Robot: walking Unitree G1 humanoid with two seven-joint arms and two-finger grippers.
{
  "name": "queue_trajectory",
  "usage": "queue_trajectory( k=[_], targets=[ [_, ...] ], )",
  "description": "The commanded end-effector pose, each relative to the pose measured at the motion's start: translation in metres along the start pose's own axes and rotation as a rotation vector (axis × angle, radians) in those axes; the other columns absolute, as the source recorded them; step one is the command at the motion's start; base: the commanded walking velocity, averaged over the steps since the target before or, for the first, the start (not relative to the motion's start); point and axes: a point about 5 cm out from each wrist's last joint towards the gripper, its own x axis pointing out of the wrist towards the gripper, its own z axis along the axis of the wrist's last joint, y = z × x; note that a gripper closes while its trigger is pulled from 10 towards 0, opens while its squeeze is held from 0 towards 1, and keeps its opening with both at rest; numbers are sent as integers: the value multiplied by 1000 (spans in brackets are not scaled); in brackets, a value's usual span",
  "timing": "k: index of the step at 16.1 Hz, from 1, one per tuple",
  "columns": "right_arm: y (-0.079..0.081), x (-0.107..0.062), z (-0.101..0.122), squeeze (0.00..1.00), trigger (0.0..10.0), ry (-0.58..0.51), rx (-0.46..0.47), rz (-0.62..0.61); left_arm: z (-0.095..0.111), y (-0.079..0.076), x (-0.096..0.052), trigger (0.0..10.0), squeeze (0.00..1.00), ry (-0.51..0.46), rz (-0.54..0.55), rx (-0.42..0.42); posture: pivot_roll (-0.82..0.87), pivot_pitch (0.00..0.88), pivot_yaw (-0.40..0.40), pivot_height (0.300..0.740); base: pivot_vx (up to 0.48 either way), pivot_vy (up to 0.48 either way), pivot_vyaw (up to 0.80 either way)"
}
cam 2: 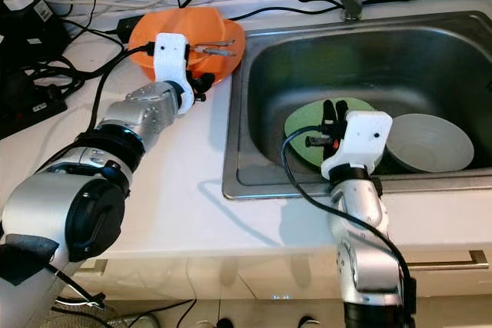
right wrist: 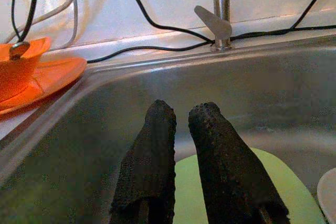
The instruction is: Kitchen organization
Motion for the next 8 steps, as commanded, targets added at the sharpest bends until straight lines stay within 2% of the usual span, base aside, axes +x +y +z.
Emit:
queue_trajectory(
  k=[1,5,8],
  targets=[
    [-7,-6,-27,0,10000,124,5,-30,-26,15,-2,10000,0,110,32,-28,-37,183,165,740,0,0,0],
    [-7,4,-27,0,10000,111,4,-19,-19,36,-8,10000,0,90,86,-57,-6,154,153,740,0,0,0],
    [-4,12,-25,0,10000,94,7,-4,-15,43,-20,10000,0,67,124,-67,13,126,146,740,0,0,0]
  ],
)
